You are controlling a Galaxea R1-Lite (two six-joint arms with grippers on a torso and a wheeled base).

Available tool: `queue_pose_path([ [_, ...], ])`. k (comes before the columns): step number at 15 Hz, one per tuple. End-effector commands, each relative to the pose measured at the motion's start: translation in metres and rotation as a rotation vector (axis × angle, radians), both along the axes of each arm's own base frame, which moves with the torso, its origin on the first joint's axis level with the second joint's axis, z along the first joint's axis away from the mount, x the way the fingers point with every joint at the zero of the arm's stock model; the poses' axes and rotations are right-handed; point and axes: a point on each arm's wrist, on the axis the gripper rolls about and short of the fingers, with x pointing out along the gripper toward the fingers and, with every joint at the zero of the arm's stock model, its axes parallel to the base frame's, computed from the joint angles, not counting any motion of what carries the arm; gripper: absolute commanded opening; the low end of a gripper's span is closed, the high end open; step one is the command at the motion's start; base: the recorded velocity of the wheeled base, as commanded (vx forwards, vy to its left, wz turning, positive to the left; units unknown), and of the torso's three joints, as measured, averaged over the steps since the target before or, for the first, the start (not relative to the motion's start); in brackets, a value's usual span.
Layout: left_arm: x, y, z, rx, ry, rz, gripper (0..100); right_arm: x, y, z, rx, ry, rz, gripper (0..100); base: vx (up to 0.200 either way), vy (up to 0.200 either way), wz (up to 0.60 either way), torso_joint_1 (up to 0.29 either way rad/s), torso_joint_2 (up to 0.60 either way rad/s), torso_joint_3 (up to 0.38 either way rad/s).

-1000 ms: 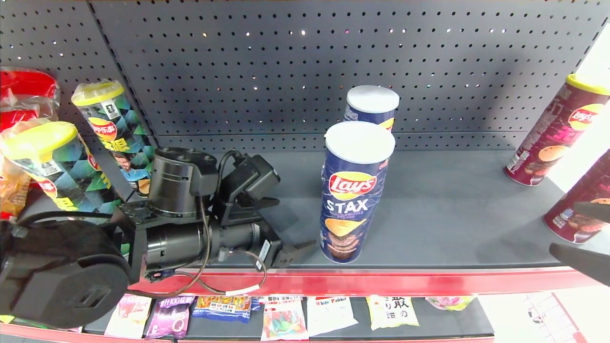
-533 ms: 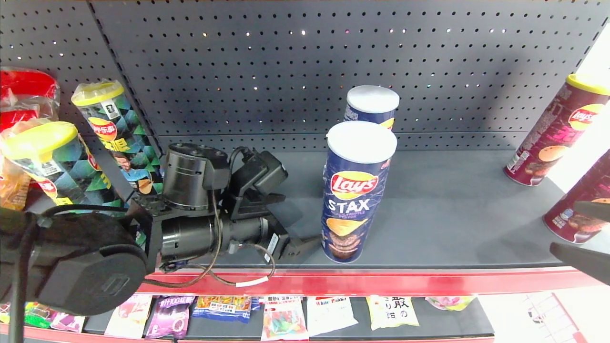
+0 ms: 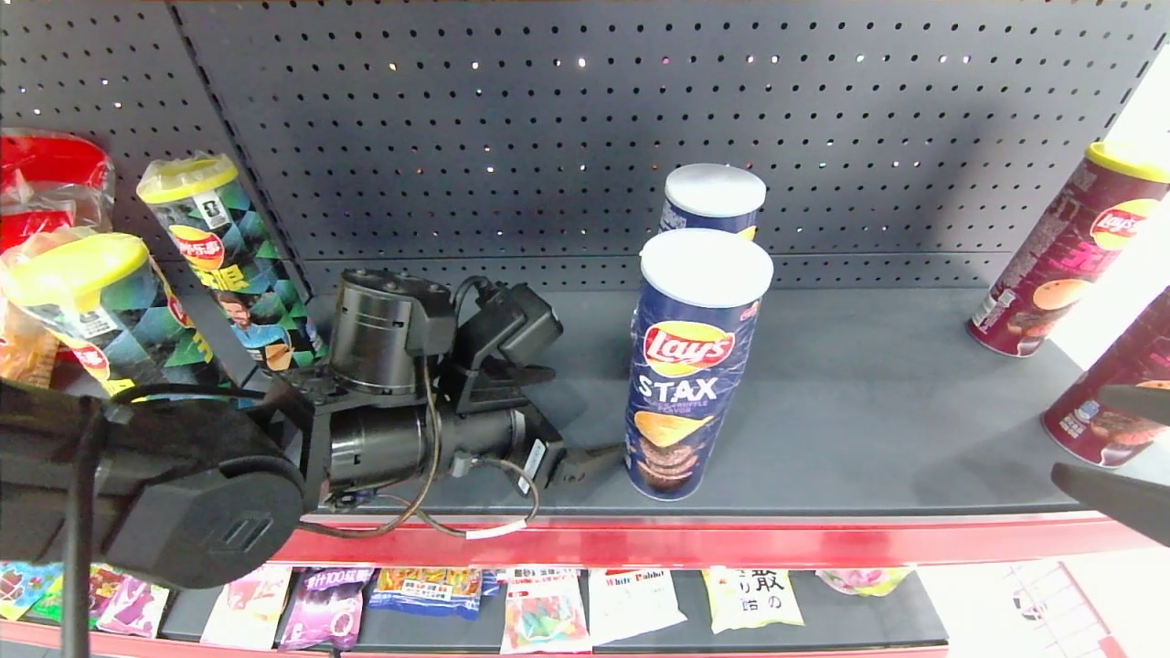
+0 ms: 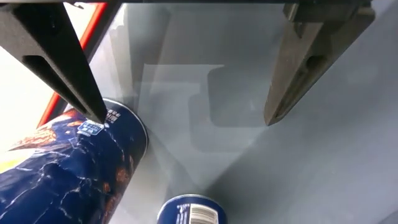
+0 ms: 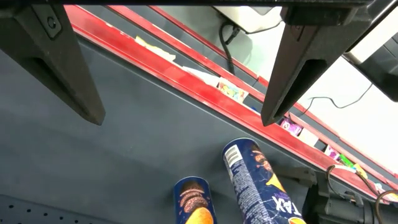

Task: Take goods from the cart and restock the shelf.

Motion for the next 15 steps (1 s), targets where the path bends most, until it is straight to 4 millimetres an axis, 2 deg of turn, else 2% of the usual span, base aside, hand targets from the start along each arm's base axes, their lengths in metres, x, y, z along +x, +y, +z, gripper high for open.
queue_pose_path([
  [1,0.0000,-0.0046,0.0006,-0.003,-0.004,-0.012,100,0.0010,0.0005,-0.0005,-0.002,0.004,0.001,100,0.000,0.000,0.00,0.000,0.00,0.000],
  [15,-0.0024,-0.0091,-0.0005,-0.001,-0.001,-0.027,100,-0.0001,0.0000,-0.0001,0.000,0.000,0.001,100,0.000,0.000,0.00,0.000,0.00,0.000],
])
